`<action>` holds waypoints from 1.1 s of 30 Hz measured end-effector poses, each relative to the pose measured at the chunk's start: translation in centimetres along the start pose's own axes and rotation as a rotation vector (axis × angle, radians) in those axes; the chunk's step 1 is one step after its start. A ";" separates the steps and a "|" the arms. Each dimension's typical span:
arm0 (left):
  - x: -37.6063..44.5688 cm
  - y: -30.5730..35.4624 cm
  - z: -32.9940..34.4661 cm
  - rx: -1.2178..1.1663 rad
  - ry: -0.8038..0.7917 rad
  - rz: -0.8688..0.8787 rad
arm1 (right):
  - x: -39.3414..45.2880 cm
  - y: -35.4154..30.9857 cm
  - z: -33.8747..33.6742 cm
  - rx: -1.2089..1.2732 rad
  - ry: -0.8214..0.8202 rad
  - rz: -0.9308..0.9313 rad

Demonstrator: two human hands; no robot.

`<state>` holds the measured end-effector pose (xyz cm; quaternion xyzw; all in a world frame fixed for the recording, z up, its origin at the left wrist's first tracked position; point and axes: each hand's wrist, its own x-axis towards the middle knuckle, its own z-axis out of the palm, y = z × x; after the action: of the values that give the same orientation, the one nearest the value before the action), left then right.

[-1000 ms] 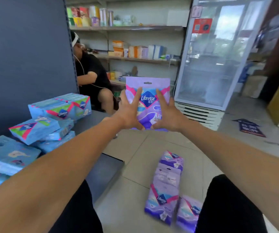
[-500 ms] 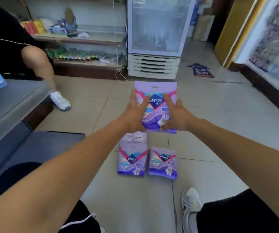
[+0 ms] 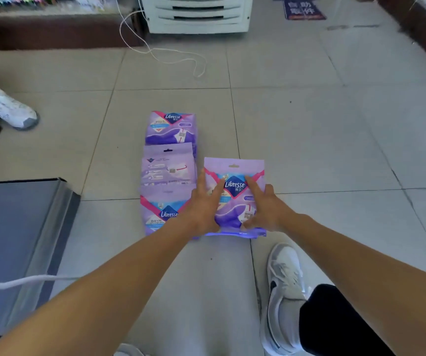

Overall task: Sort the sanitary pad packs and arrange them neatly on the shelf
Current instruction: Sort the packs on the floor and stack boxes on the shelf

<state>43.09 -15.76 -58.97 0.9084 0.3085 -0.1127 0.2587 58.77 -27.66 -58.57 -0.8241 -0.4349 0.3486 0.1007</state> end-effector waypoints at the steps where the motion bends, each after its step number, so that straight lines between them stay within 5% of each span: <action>1: 0.3 -0.2 0.4 0.000 0.004 -0.003 | 0.4 0.3 0.3 -0.003 -0.003 -0.003; 19: 6.5 -3.3 0.2 0.109 -0.082 0.170 | 5.6 2.1 2.8 0.100 0.068 0.093; 33: 5.0 -3.6 -0.6 0.427 -0.213 0.111 | 3.6 1.3 4.1 -0.160 -0.055 0.161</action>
<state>44.87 -10.49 -61.72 0.9411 0.1983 -0.2559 0.0975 58.26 -26.19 -63.92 -0.8518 -0.3965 0.3422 -0.0058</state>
